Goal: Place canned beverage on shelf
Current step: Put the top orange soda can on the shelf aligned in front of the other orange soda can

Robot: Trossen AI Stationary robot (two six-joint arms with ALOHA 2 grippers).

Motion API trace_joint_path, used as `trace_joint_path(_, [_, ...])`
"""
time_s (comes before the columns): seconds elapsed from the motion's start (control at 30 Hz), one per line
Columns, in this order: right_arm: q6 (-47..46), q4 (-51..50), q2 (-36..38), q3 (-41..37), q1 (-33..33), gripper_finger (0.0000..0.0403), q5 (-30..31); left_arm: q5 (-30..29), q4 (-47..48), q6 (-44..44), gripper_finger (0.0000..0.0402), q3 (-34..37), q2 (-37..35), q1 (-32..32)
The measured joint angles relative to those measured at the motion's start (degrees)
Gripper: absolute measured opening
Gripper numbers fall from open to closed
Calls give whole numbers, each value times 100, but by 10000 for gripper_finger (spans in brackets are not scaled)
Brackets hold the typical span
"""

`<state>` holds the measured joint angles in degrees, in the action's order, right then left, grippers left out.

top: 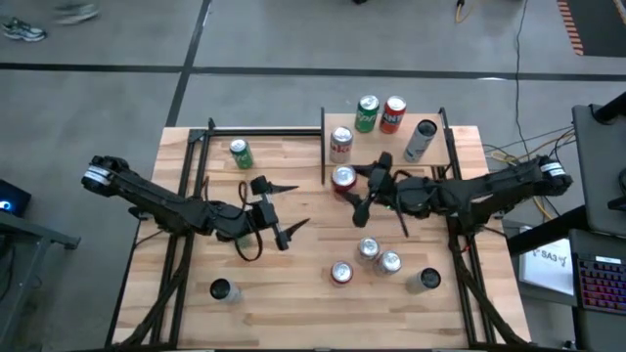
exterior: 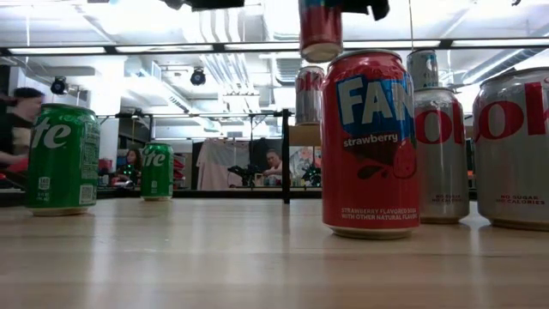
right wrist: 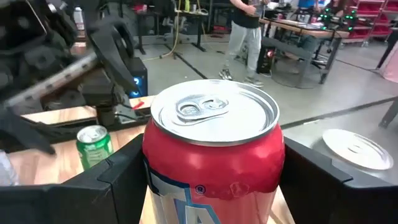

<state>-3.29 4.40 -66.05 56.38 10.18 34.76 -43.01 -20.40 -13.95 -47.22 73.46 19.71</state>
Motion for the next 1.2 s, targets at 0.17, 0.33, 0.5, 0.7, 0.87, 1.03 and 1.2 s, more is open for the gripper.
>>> trace_joint_path(0.17, [-148,37,477,-403,-143,277,-21,-6,115,-235,385,2,-180,-1])
trace_joint_path(0.33, [-411,275,834,-889,-291,277,157,-13,139,-433,383,2,-302,-1])
trace_joint_path(0.5, [-658,349,1117,-1362,-300,277,918,-97,142,-552,382,7,-349,-5])
trace_joint_path(0.7, [-988,278,1352,-1706,-300,277,1605,-295,182,-635,382,7,-333,-5])
trace_joint_path(0.87, [-1103,252,1422,-1790,-300,277,2162,-288,182,-653,382,10,-333,-9])
trace_joint_path(1.03, [-1428,-172,1418,-1773,-328,277,2676,33,200,-683,382,11,-332,-58])
trace_joint_path(1.2, [-1645,-289,1371,-1777,-489,277,2730,631,201,-972,382,11,-331,-189])
